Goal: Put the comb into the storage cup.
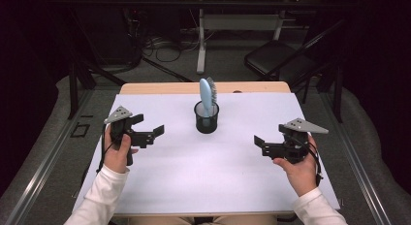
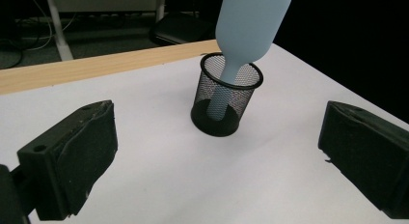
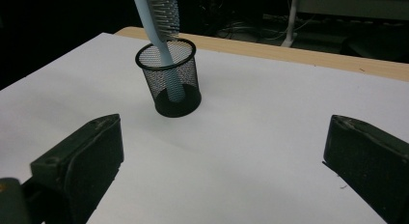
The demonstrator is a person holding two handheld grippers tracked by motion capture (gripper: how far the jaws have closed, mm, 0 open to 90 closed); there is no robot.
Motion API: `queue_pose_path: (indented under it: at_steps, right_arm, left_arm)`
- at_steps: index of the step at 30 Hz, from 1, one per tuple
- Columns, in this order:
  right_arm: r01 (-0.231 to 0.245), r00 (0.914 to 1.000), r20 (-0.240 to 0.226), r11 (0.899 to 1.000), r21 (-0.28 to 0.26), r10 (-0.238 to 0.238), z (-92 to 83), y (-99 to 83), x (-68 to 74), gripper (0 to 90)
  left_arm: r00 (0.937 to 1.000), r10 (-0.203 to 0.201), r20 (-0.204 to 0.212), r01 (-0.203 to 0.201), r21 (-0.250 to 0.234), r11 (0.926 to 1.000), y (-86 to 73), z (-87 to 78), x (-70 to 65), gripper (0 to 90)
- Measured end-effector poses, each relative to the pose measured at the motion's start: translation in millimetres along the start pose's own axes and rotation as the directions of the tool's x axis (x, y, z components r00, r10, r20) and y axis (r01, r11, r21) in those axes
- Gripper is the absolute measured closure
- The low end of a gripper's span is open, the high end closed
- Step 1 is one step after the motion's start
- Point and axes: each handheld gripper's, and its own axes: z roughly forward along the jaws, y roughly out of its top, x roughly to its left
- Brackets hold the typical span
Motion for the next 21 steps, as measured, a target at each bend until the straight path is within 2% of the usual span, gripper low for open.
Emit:
queue_pose_path:
  at_steps: [4,8,16,18,21]
  right_arm:
    - [-0.014,0.9999,0.006,1.000,-0.012,0.014,-5.1,-8.0,-4.4,0.4]
    - [-0.022,0.9989,0.042,1.000,-0.010,0.022,-9.9,-23.2,-11.2,0.8]
    - [-0.052,0.9957,0.076,0.999,-0.014,0.053,-13.2,-45.2,-17.5,0.8]
    - [-0.043,0.9948,0.092,0.999,-0.008,0.044,-12.8,-50.7,-17.5,0.7]
    - [-0.033,0.9931,0.112,0.999,-0.006,0.034,-12.3,-58.7,-16.6,0.8]
  left_arm:
    - [1.0000,0.006,-0.006,-0.006,-0.001,1.0000,-4.3,-6.2,0.7,0.5]
    - [0.9999,0.009,-0.010,-0.009,-0.005,0.9999,-14.7,-13.2,3.6,0.5]
    - [0.9997,0.003,-0.025,-0.003,-0.009,1.0000,-35.3,-16.7,10.1,0.5]
    - [0.9996,0.004,-0.030,-0.004,-0.013,0.9999,-39.9,-16.8,11.7,0.5]
    - [0.9990,0.034,-0.028,-0.034,-0.014,0.9993,-47.8,-16.8,13.3,0.5]
